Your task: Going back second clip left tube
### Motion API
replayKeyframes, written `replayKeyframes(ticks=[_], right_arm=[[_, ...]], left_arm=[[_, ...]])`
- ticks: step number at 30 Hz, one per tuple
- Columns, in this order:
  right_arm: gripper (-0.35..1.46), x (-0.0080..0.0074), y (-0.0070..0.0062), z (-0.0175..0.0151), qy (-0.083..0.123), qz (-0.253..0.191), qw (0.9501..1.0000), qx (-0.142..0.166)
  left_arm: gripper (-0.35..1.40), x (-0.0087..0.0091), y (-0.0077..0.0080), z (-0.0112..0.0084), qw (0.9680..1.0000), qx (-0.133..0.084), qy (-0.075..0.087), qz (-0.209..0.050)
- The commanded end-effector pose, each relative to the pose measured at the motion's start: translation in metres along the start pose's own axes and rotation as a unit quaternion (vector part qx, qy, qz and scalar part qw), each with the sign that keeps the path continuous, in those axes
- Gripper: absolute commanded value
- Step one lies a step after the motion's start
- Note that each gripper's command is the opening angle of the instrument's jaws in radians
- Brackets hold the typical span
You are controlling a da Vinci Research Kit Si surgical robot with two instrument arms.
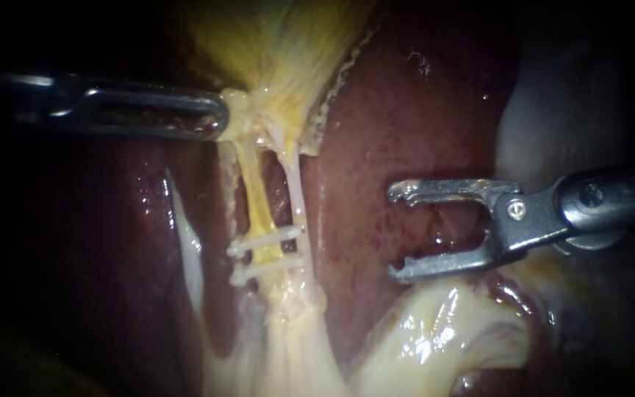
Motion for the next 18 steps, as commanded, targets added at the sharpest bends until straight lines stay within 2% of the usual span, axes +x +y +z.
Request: replayKeyframes(ticks=[1,6,18], right_arm=[[0.49,0.0,0.0,0.0,0.0,0.0,1.0,0.0],[0.49,0.0,-0.0001,0.0,0.0,0.0,1.0,0.0],[0.49,0.0,-0.0001,0.0,0.0,0.0,1.0,0.0]], left_arm=[[-0.35,0.0002,0.0,0.0004,1.0,0.001,0.002,0.001],[-0.35,0.001,0.0002,0.0015,1.0,0.002,0.007,0.004],[-0.35,0.001,0.0003,0.0015,1.0,0.002,0.008,0.004]])
